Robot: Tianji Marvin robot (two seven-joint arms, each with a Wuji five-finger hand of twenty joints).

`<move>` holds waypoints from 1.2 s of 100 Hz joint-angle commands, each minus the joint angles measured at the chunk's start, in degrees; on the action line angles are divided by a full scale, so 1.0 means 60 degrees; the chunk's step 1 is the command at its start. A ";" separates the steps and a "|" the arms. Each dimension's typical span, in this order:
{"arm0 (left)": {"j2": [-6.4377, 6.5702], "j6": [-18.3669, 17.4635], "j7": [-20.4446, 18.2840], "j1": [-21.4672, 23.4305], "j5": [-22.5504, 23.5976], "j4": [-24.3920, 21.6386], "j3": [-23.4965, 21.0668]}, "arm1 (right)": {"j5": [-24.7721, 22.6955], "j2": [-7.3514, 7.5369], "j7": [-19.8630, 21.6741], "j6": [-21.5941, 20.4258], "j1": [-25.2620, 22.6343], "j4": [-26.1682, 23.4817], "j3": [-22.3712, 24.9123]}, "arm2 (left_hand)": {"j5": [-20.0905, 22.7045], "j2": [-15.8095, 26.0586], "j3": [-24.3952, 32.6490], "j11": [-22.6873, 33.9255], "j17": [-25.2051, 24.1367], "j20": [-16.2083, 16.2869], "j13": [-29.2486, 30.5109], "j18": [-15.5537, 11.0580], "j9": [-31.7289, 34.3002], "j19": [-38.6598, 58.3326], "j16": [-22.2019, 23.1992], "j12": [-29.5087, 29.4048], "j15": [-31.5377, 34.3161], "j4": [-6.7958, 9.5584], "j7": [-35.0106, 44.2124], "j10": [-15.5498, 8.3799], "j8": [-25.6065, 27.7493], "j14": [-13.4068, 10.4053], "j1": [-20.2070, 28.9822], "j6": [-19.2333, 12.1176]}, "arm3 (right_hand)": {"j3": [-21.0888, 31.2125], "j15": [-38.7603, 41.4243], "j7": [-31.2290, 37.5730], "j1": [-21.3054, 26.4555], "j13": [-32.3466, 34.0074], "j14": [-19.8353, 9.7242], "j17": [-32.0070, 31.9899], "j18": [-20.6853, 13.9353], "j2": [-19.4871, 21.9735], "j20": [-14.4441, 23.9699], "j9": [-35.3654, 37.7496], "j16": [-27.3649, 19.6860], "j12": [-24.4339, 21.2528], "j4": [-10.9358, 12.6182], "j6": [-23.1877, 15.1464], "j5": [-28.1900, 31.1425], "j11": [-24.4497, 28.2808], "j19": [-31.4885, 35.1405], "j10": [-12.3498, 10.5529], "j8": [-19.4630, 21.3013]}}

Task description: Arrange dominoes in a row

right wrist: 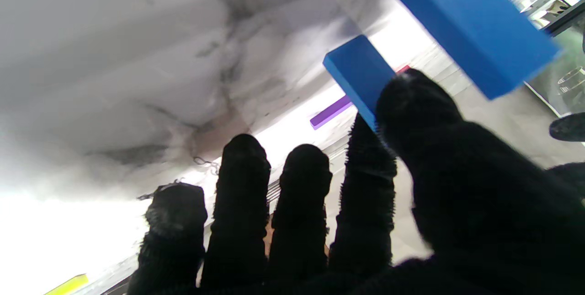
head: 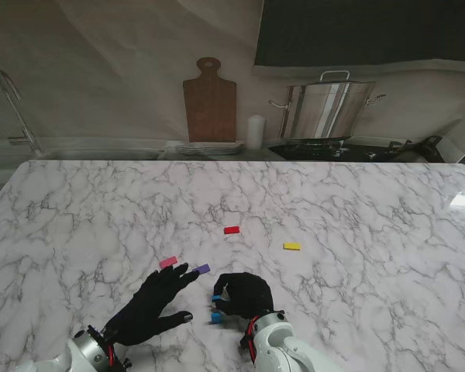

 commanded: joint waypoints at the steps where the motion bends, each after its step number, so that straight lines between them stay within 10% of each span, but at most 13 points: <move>1: 0.0003 -0.0012 -0.0147 0.0037 -0.0015 -0.0037 0.0013 | -0.0026 0.0012 0.0044 0.0070 -0.0043 -0.0023 -0.0023 | -0.0266 -0.0101 -0.0045 -0.0088 0.0063 -0.0165 -0.0117 -0.0079 -0.0145 -0.0064 -0.0174 -0.0080 -0.0103 0.0164 -0.0121 -0.0261 0.0144 -0.0241 0.0028 -0.0075 | 0.0144 0.0025 -0.0129 -0.0090 -0.0204 0.0099 -0.0097 -0.0364 -0.0341 0.0217 -0.0185 0.0294 0.0091 -0.0069 0.0170 -0.0280 0.0252 0.0423 -0.0094 -0.0221; 120: 0.0007 -0.0008 -0.0152 0.0027 0.0011 -0.0032 0.0024 | -0.0143 0.0156 0.0257 0.0034 -0.0309 -0.0341 0.0240 | -0.0267 -0.0114 -0.0050 -0.0088 0.0063 -0.0165 -0.0117 -0.0080 -0.0144 -0.0063 -0.0171 -0.0071 -0.0104 0.0163 -0.0129 -0.0267 0.0140 -0.0237 0.0019 -0.0077 | 0.0554 -0.0377 -0.2262 -0.0802 -0.0809 0.0056 -0.0527 -0.0495 -0.0131 0.0395 -0.1055 0.0424 0.0032 0.0724 0.1197 -0.0701 0.0044 0.0202 -0.0079 0.0116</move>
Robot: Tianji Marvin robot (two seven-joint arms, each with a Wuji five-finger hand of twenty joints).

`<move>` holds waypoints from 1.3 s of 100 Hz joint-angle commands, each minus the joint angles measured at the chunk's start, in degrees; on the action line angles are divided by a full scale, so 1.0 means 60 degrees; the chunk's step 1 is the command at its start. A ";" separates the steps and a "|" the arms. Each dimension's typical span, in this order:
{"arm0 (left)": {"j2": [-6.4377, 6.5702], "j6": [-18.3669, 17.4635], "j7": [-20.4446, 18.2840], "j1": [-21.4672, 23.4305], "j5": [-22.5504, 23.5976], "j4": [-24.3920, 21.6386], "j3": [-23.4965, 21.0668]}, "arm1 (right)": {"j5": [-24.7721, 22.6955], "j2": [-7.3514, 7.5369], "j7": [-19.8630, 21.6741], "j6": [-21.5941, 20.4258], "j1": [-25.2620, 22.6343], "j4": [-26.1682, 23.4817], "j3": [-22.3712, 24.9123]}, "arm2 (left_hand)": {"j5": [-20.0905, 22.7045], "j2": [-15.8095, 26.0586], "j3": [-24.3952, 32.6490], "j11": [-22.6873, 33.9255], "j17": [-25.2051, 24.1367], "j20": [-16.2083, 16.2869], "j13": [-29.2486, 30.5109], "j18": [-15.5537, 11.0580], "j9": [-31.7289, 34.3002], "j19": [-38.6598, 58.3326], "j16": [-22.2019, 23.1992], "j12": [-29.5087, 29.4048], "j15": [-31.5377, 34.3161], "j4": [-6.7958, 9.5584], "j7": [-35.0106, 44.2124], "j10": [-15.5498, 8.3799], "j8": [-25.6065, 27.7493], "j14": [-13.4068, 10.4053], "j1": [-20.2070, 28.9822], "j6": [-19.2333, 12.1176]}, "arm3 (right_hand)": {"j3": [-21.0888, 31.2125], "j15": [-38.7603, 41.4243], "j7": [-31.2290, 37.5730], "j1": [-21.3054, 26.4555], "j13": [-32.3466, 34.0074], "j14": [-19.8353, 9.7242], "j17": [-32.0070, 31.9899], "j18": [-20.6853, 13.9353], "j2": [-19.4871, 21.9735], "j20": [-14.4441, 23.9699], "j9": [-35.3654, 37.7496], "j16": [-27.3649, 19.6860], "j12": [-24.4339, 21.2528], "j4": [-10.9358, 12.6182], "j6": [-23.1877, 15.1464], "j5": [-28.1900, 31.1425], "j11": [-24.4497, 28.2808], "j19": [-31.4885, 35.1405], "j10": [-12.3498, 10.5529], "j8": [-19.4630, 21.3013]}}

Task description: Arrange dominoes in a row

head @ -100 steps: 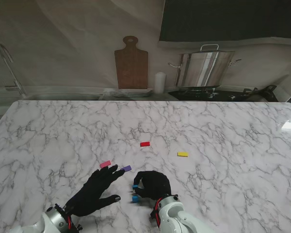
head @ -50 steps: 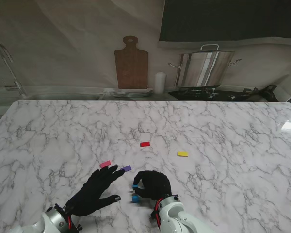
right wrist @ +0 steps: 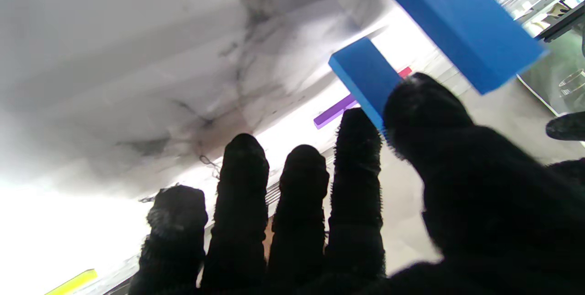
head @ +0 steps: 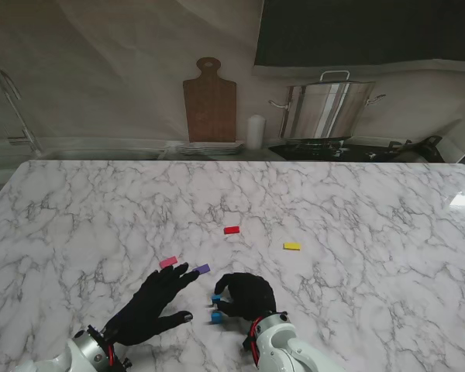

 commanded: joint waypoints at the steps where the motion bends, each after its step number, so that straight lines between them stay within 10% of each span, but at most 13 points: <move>1: 0.0006 -0.0010 -0.0143 0.0029 0.0007 -0.0023 0.0025 | -0.0033 0.0029 0.0038 0.0025 -0.0089 -0.0060 0.0042 | -0.0269 -0.0112 -0.0054 -0.0088 0.0063 -0.0158 -0.0117 -0.0080 -0.0145 -0.0063 -0.0170 -0.0071 -0.0104 0.0162 -0.0130 -0.0265 0.0140 -0.0240 0.0011 -0.0076 | 0.0295 -0.0018 -0.0238 -0.0333 -0.0189 0.0040 -0.0098 -0.0375 -0.0120 0.0268 -0.0282 0.0425 0.0031 0.0327 0.0132 -0.0272 0.0041 0.0201 -0.0084 0.0274; 63: 0.0013 -0.0033 -0.0150 0.0038 0.0077 -0.0032 0.0010 | -0.0319 0.0235 0.0242 0.0077 -0.0656 -0.0710 0.0636 | -0.0271 -0.0166 -0.0052 -0.0090 0.0062 -0.0161 -0.0118 -0.0073 -0.0146 -0.0065 -0.0169 -0.0078 -0.0103 0.0170 -0.0152 -0.0253 0.0129 -0.0240 0.0005 -0.0081 | 0.0339 -0.0124 -0.0661 -0.0499 -0.0384 0.0046 -0.0203 -0.0402 0.0053 0.0309 -0.0519 0.0445 0.0014 0.0808 0.0339 -0.0414 -0.0014 0.0161 -0.0056 0.0691; 104: 0.0008 -0.0028 -0.0133 0.0025 0.0058 -0.0021 0.0015 | -0.1341 0.0654 0.0994 0.0161 -0.1102 -0.1688 0.2206 | -0.0271 -0.0152 -0.0045 -0.0090 0.0062 -0.0164 -0.0119 -0.0070 -0.0147 -0.0064 -0.0171 -0.0079 -0.0105 0.0173 -0.0151 -0.0256 0.0123 -0.0233 -0.0003 -0.0077 | -0.0174 -0.5395 -0.1199 -0.0638 -0.0350 -0.0071 -0.1358 0.0846 0.0738 -0.1984 -0.0822 -0.2691 -0.3444 0.0984 0.0277 -0.0835 -0.4378 -0.2876 0.0689 0.1229; 130: 0.0010 0.0007 -0.0166 -0.0005 0.0004 -0.0014 0.0027 | -0.1964 0.0874 0.1696 0.0204 -0.0583 -0.1345 0.2903 | -0.0270 -0.0151 -0.0038 -0.0092 0.0062 -0.0163 -0.0119 -0.0070 -0.0149 -0.0063 -0.0172 -0.0081 -0.0105 0.0176 -0.0149 -0.0260 0.0126 -0.0237 0.0014 -0.0077 | -0.0218 -0.7277 -0.1393 -0.0640 -0.0261 -0.0194 -0.1498 0.1034 0.0893 -0.2815 -0.0985 -0.3475 -0.4437 0.1042 0.0381 -0.1103 -0.5458 -0.4229 0.0834 0.1140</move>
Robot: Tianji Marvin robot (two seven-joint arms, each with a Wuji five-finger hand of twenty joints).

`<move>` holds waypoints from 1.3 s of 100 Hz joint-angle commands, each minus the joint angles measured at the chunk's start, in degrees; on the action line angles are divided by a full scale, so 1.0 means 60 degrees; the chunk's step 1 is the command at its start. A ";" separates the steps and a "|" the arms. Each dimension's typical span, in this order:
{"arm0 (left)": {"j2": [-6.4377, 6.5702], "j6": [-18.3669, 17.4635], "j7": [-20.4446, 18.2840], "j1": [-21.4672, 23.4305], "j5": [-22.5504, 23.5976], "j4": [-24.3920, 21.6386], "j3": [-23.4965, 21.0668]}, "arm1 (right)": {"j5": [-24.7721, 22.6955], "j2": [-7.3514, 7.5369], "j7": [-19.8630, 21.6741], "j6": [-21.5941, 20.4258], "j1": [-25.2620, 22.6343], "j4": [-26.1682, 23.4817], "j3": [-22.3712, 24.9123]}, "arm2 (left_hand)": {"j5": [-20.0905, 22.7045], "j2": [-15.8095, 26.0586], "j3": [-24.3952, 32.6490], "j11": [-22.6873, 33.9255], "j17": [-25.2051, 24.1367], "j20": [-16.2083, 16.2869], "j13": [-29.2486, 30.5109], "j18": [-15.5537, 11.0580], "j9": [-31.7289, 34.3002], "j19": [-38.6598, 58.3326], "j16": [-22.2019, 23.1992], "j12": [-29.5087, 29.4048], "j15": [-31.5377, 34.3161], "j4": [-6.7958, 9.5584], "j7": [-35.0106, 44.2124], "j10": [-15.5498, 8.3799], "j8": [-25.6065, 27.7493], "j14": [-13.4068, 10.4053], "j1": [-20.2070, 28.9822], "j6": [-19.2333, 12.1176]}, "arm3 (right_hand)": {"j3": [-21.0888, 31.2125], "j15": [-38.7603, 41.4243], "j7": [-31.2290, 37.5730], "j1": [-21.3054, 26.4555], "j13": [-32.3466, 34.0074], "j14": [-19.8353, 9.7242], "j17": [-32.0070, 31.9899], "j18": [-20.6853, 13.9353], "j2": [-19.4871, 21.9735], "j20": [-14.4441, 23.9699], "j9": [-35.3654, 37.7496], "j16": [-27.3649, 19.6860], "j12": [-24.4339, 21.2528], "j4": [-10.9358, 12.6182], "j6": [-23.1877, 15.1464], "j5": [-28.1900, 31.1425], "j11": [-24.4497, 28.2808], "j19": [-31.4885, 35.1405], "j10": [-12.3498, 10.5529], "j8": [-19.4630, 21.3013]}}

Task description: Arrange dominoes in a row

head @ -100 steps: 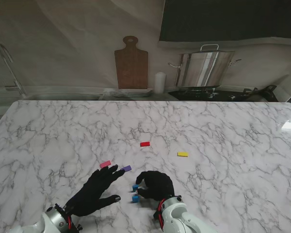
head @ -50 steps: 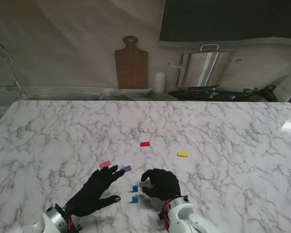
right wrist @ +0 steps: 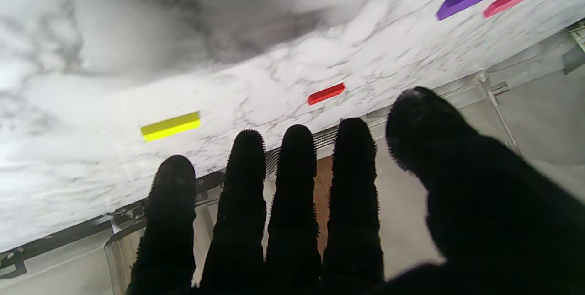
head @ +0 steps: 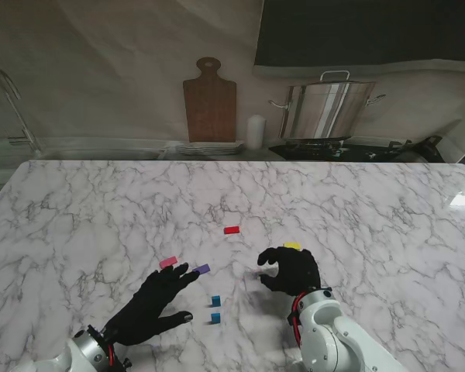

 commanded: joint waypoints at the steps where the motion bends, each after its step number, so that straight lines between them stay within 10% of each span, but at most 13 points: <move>1: 0.0007 0.0011 -0.0157 0.0004 -0.0031 -0.0014 0.0028 | -0.0060 0.0123 0.0102 0.0135 0.0355 0.0260 0.0206 | -0.0270 -0.0150 -0.0047 -0.0091 0.0062 -0.0159 -0.0119 -0.0070 -0.0148 -0.0063 -0.0172 -0.0081 -0.0105 0.0173 -0.0148 -0.0254 0.0126 -0.0235 -0.0001 -0.0079 | -0.0043 -0.0378 -0.0156 -0.0306 0.0104 -0.0228 -0.0188 0.0078 0.0209 -0.0180 -0.0394 -0.0177 -0.0168 0.0274 0.0156 -0.0424 -0.0280 -0.0268 0.0057 0.0097; 48: 0.0005 0.0051 -0.0171 -0.0023 -0.0049 -0.0017 0.0015 | -0.0573 0.0267 0.0504 0.0326 0.2158 0.2284 -0.0067 | -0.0271 -0.0148 -0.0048 -0.0089 0.0062 -0.0167 -0.0120 -0.0073 -0.0145 -0.0067 -0.0178 -0.0078 -0.0106 0.0172 -0.0146 -0.0260 0.0134 -0.0239 -0.0012 -0.0084 | 0.0280 -0.1581 -0.0437 -0.0108 -0.0107 -0.0434 -0.0418 0.0070 0.0304 -0.0835 -0.1004 -0.0752 -0.0844 0.0414 0.0206 -0.0933 -0.0961 -0.1255 0.0007 -0.0172; 130: 0.0016 0.0122 -0.0251 -0.0108 -0.0106 0.0034 0.0037 | -0.0221 0.0067 -0.0101 0.0442 0.3966 0.4736 -0.1754 | -0.0269 -0.0155 -0.0044 -0.0087 0.0062 -0.0178 -0.0121 -0.0075 -0.0144 -0.0068 -0.0182 -0.0068 -0.0107 0.0172 -0.0129 -0.0257 0.0148 -0.0229 0.0000 -0.0066 | 0.0538 0.0345 0.0553 0.0022 -0.0287 -0.0300 -0.0410 -0.0063 -0.0196 -0.0457 -0.1219 0.0079 0.0142 0.0240 -0.0150 -0.0431 0.0747 -0.0338 -0.0083 0.0300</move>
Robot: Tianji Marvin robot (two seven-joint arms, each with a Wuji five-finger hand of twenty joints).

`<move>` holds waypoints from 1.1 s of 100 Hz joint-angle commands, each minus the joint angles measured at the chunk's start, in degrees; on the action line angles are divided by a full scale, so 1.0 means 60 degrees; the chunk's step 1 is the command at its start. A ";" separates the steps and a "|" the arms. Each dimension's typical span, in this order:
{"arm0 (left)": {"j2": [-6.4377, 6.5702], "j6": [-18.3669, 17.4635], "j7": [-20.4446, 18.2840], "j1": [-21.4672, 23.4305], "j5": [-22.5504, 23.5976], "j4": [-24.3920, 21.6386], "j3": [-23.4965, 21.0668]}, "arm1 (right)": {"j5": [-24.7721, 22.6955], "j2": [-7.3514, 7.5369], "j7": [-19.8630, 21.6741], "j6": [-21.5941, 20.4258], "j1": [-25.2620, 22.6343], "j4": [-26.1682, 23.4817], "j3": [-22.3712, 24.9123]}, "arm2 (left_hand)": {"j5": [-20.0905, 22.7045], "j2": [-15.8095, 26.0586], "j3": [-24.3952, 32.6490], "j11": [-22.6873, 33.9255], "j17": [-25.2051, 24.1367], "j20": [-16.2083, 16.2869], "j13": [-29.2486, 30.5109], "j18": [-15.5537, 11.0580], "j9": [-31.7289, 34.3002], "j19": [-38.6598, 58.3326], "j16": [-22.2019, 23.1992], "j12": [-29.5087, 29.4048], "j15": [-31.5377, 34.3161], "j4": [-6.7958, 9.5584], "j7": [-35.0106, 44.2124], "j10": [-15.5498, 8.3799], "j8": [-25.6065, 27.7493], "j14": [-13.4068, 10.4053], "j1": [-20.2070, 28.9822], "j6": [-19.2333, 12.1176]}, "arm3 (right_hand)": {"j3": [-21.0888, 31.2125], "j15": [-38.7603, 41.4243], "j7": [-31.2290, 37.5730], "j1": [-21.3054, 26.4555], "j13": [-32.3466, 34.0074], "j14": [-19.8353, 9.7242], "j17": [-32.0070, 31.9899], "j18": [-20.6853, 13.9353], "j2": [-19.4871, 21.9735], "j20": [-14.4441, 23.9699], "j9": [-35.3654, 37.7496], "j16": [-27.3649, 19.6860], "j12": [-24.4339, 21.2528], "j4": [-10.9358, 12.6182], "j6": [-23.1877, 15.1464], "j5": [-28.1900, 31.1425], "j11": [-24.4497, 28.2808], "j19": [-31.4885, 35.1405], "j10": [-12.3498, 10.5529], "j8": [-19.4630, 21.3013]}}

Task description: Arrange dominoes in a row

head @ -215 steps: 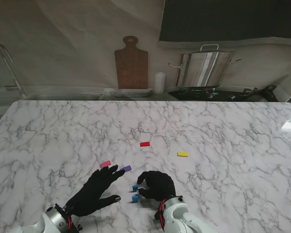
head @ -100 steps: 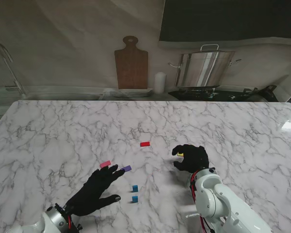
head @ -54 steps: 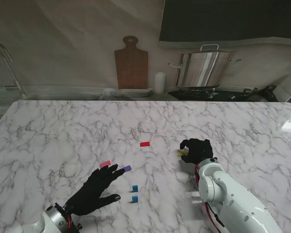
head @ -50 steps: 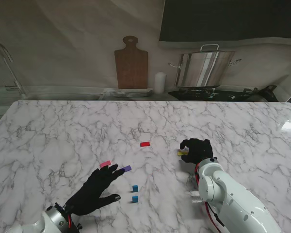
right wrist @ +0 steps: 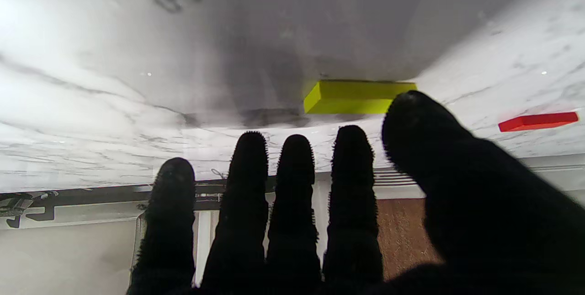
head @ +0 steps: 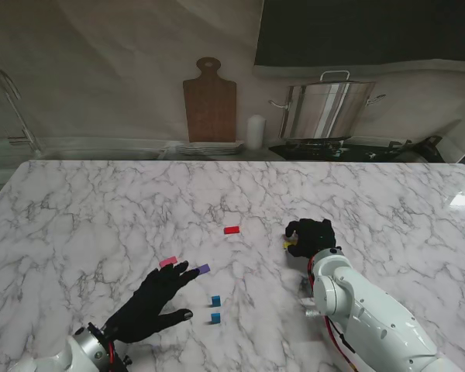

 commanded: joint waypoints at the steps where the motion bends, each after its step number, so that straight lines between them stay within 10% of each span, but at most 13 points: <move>1: 0.0013 0.0047 -0.0161 -0.0001 -0.0033 0.0020 0.0030 | 0.0007 -0.0049 -0.0037 0.0061 0.0047 0.0169 -0.0095 | -0.0269 -0.0151 -0.0043 -0.0088 0.0062 -0.0173 -0.0121 -0.0075 -0.0146 -0.0068 -0.0182 -0.0068 -0.0107 0.0172 -0.0129 -0.0256 0.0149 -0.0229 0.0001 -0.0067 | 0.0364 0.0461 0.0305 0.0020 -0.0279 -0.0115 -0.0062 -0.0066 -0.0316 0.0180 -0.0263 0.0221 0.0242 0.0127 -0.0265 0.0232 0.0465 0.0319 -0.0127 0.0313; 40: 0.0012 0.0041 -0.0157 -0.0003 -0.0028 0.0028 0.0022 | 0.0094 -0.0095 -0.0224 0.0023 0.0155 0.0549 -0.0377 | -0.0265 -0.0156 -0.0051 -0.0088 0.0064 -0.0174 -0.0120 -0.0075 -0.0144 -0.0065 -0.0182 -0.0070 -0.0106 0.0169 -0.0126 -0.0261 0.0151 -0.0237 -0.0013 -0.0056 | 0.0210 0.1820 0.2496 0.0864 -0.0277 -0.0083 -0.0009 -0.0143 -0.1365 0.0324 -0.0151 0.0728 0.1081 -0.1225 -0.1377 0.0815 0.1381 0.0721 -0.0279 0.0071; 110: 0.0010 0.0050 -0.0158 -0.0014 -0.0047 0.0041 0.0010 | 0.0133 -0.0016 0.0079 -0.0353 0.0068 0.0365 -0.0226 | -0.0265 -0.0135 -0.0047 -0.0090 0.0065 -0.0161 -0.0118 -0.0088 -0.0146 -0.0060 -0.0189 -0.0082 -0.0107 0.0175 -0.0224 -0.0271 -0.0165 -0.0247 -0.0037 0.0143 | 0.0888 0.1272 0.3967 0.1533 0.1045 -0.0183 0.0557 0.0110 -0.1498 0.0103 0.1876 0.0488 0.0743 -0.1084 -0.2326 0.0604 0.0143 0.0635 -0.0599 0.2929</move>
